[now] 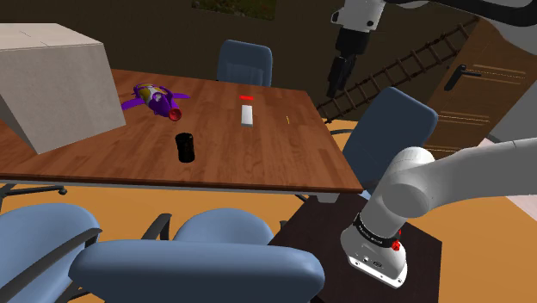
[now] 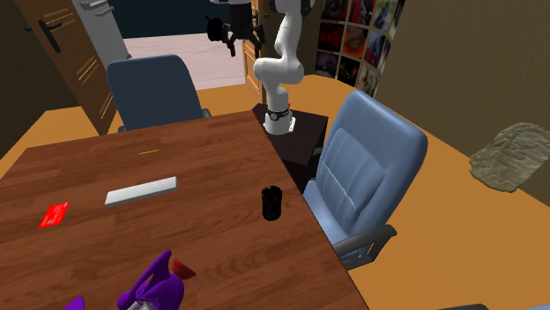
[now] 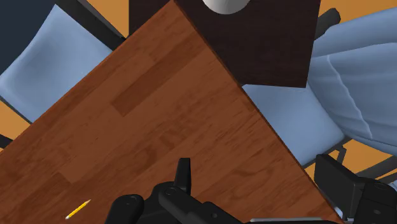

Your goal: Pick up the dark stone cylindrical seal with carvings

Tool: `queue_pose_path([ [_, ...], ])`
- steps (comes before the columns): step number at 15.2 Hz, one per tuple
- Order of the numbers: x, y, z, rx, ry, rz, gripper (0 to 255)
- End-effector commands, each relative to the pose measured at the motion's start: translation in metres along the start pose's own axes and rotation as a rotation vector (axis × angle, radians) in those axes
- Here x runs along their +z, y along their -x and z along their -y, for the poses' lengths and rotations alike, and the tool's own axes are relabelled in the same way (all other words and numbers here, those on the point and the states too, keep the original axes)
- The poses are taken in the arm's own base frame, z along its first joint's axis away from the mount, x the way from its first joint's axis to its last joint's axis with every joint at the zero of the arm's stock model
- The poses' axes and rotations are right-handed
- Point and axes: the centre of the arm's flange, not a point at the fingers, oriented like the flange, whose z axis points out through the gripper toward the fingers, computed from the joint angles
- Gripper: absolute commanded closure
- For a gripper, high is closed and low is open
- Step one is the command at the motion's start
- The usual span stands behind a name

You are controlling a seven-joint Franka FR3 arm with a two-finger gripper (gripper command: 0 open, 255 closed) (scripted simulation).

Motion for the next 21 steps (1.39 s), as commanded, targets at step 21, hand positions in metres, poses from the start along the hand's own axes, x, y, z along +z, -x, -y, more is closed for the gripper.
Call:
queue_pose_path([
  [21,0.104,-0.215,0.119,0.026,0.012,0.013,0],
])
